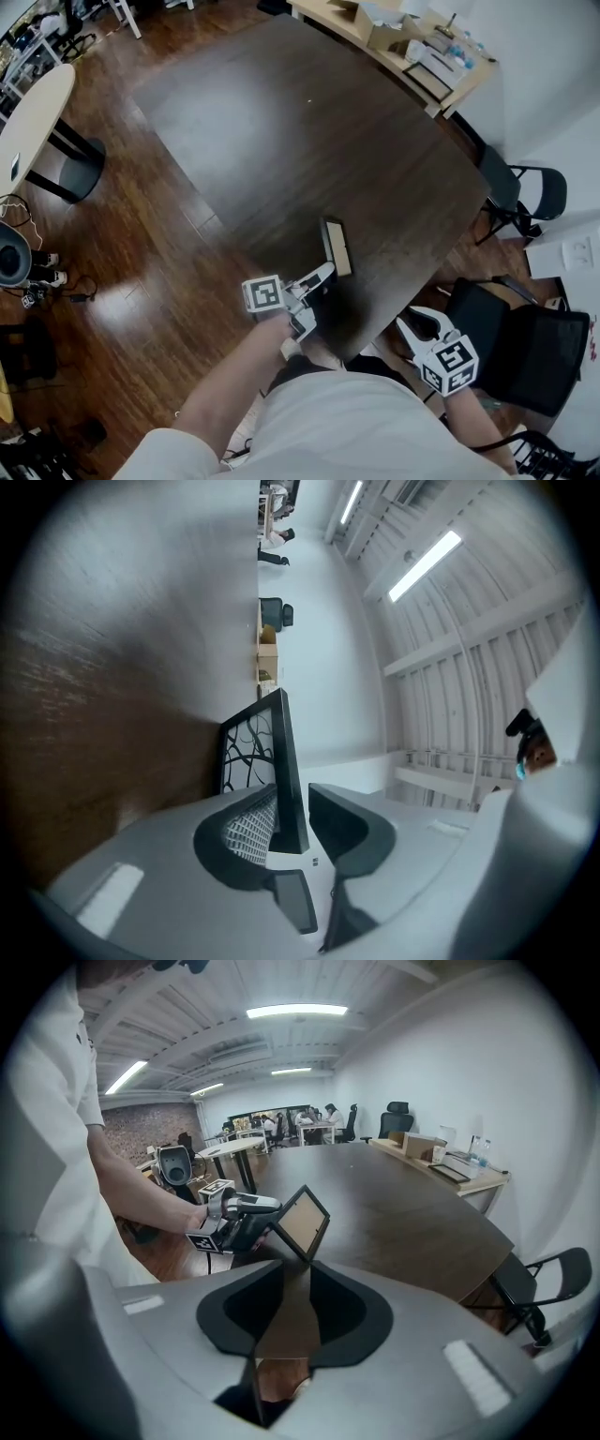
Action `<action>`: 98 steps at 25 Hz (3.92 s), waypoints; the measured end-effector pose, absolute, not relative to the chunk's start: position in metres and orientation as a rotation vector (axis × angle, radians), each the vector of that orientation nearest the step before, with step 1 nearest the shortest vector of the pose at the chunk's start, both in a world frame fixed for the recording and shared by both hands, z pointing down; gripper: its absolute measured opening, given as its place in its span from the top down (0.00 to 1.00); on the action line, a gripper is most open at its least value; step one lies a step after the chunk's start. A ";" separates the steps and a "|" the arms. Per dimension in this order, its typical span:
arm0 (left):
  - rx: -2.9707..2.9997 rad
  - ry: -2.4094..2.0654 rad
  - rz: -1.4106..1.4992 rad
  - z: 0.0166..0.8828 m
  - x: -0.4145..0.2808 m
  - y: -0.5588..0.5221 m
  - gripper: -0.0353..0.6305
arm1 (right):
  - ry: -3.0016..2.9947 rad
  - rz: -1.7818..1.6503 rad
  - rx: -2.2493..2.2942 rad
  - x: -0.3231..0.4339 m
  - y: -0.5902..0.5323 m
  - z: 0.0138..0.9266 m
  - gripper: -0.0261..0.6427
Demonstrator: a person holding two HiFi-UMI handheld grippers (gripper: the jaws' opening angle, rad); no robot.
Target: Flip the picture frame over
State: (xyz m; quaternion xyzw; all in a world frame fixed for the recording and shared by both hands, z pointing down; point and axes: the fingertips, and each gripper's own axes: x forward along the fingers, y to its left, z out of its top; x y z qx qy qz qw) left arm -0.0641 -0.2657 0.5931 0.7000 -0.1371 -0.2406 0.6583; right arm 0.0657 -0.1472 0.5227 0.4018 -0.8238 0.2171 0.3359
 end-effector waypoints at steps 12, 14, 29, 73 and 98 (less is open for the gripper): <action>1.795 -0.477 -0.135 0.627 -0.073 -0.264 0.81 | -2.124 0.619 1.129 0.057 -0.134 0.531 0.82; 1.828 -0.516 -0.035 0.632 -0.072 -0.264 0.81 | -2.122 0.629 1.133 0.054 -0.131 0.533 0.82; 1.870 -0.874 0.576 0.673 -0.086 -0.266 0.77 | -2.122 0.654 1.150 0.046 -0.104 0.540 0.82; 2.520 -1.016 0.283 0.419 0.011 0.175 0.80 | -2.560 0.238 0.852 0.136 0.139 0.440 0.82; 2.520 -1.006 0.264 0.433 -0.078 0.217 0.80 | -2.542 0.159 0.884 0.053 0.185 0.422 0.83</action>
